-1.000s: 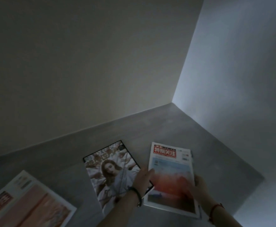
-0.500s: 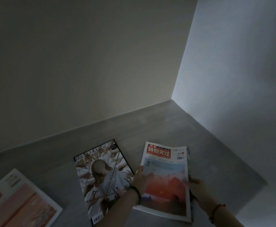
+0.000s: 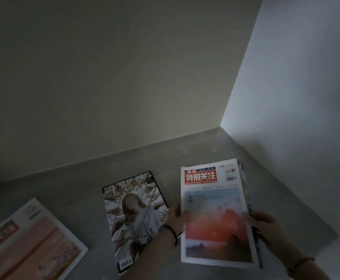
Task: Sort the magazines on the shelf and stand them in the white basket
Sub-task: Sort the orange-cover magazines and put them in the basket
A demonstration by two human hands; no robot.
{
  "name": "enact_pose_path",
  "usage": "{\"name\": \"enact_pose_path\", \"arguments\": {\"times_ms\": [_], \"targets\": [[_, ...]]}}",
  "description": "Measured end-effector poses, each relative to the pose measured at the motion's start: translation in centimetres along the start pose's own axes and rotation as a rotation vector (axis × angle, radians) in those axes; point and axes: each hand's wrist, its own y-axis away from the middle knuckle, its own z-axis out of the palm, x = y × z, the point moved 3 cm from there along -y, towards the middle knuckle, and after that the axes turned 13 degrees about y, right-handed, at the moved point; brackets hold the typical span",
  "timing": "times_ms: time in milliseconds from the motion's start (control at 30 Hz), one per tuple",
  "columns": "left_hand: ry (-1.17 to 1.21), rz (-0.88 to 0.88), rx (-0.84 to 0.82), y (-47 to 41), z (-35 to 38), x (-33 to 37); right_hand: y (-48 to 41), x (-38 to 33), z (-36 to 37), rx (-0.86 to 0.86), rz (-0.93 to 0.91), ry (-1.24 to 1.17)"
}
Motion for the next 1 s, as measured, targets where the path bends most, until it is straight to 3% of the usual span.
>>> {"name": "enact_pose_path", "arguments": {"times_ms": [200,367,633,700,767,867,933,1000], "targets": [[0.103,0.126,-0.016,1.3,-1.5,2.2,-0.1,-1.7,-1.3,-0.045,-0.066,-0.092],[-0.023,0.383,0.123,3.2,-4.6,4.5,0.1,-4.3,2.2,-0.173,-0.063,-0.152],[-0.022,0.358,0.330,6.3,-15.4,4.4,2.1,-4.3,14.9,-0.386,0.145,-0.098],[-0.027,0.355,0.380,7.4,-18.8,3.8,2.5,-3.3,16.4,-0.356,0.227,-0.058],[-0.007,0.351,0.444,8.7,-22.3,3.5,2.7,-2.8,16.9,-0.249,0.240,0.166],[0.069,0.296,0.525,11.1,-27.5,3.3,3.2,-5.9,18.1,-0.053,0.033,0.676],[0.074,0.311,0.550,12.8,-30.8,3.8,5.5,-9.3,21.1,-0.080,-0.164,0.642],[0.072,0.368,0.555,14.5,-33.8,4.7,8.1,-11.6,25.8,-0.282,-0.184,0.408]]}}
